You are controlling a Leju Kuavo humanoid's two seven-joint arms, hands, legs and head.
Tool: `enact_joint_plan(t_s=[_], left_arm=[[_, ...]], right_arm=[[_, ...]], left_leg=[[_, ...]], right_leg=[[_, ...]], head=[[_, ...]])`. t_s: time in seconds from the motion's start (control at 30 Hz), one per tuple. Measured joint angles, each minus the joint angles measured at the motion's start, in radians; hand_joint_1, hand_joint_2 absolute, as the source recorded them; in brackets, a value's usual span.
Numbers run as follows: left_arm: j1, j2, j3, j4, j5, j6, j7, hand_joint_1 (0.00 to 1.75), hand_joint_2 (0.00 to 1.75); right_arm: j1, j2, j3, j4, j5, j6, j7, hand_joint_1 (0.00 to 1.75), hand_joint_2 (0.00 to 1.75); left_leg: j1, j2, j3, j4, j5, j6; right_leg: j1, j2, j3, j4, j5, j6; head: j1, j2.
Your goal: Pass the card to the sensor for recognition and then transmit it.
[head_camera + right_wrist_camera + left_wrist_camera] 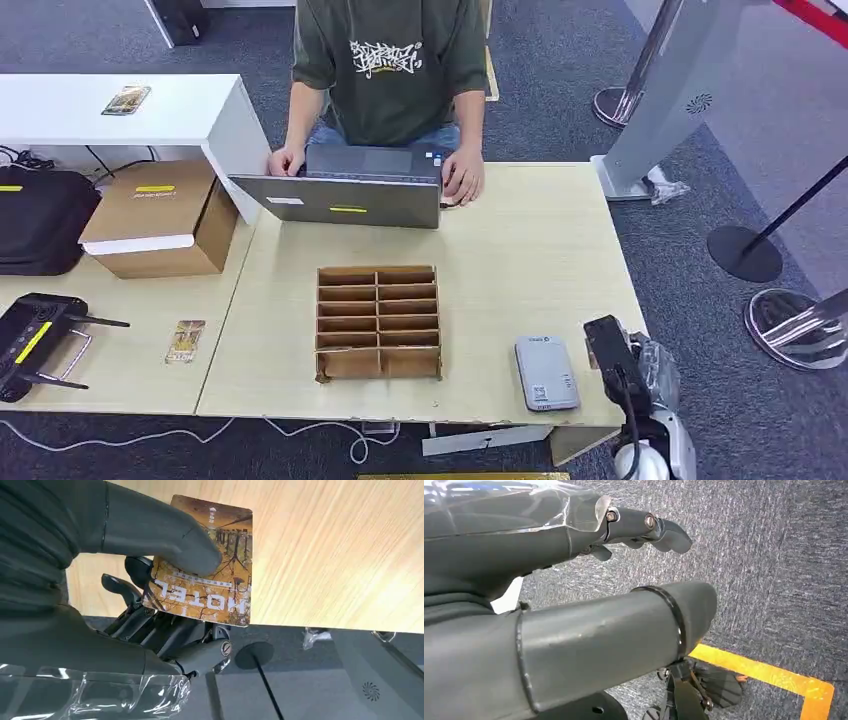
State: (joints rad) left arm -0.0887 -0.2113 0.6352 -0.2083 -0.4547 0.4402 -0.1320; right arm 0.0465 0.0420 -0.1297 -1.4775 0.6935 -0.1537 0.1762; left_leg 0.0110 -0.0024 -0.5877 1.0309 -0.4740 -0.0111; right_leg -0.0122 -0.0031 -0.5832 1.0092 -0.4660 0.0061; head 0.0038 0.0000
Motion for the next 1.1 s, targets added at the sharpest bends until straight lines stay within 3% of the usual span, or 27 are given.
enact_joint_plan(t_s=[0.23, 0.37, 0.67, 1.0, 1.1], left_arm=[[0.005, 0.0, 0.0, 0.0, 0.018, -0.002, -0.005, 0.0, 0.0], [0.005, 0.005, 0.0, 0.0, 0.02, -0.034, 0.021, 0.0, 0.0], [0.004, 0.026, 0.0, 0.0, 0.02, -0.066, 0.054, 0.0, 0.0], [0.004, 0.029, 0.009, 0.0, 0.036, -0.066, 0.055, 0.0, 0.0], [0.004, 0.028, 0.017, 0.0, 0.04, -0.043, 0.031, 0.0, 0.0]], right_arm=[[-0.027, 0.019, -0.001, -0.018, 0.059, -0.032, -0.048, 1.75, 1.75], [-0.035, 0.034, 0.016, -0.044, 0.106, -0.039, -0.064, 1.75, 1.75], [-0.033, 0.068, 0.099, -0.102, 0.171, -0.036, -0.024, 1.75, 1.75], [0.055, 0.093, 0.172, -0.176, 0.155, -0.01, 0.039, 1.75, 1.75], [0.079, 0.093, 0.191, -0.198, 0.159, -0.007, 0.058, 1.73, 1.75]], left_leg=[[0.0, 0.0, 0.0, 0.0, 0.0, 0.0], [0.0, 0.0, 0.0, 0.0, 0.0, 0.0], [0.0, 0.0, 0.0, 0.0, 0.0, 0.0], [0.0, 0.0, 0.0, 0.0, 0.0, 0.0], [0.0, 0.0, 0.0, 0.0, 0.0, 0.0]], right_leg=[[0.0, 0.0, 0.0, 0.0, 0.0, 0.0], [0.0, 0.0, 0.0, 0.0, 0.0, 0.0], [0.0, 0.0, 0.0, 0.0, 0.0, 0.0], [0.0, 0.0, 0.0, 0.0, 0.0, 0.0], [0.0, 0.0, 0.0, 0.0, 0.0, 0.0]], head=[[0.0, 0.0], [0.0, 0.0], [0.0, 0.0], [0.0, 0.0], [0.0, 0.0]])
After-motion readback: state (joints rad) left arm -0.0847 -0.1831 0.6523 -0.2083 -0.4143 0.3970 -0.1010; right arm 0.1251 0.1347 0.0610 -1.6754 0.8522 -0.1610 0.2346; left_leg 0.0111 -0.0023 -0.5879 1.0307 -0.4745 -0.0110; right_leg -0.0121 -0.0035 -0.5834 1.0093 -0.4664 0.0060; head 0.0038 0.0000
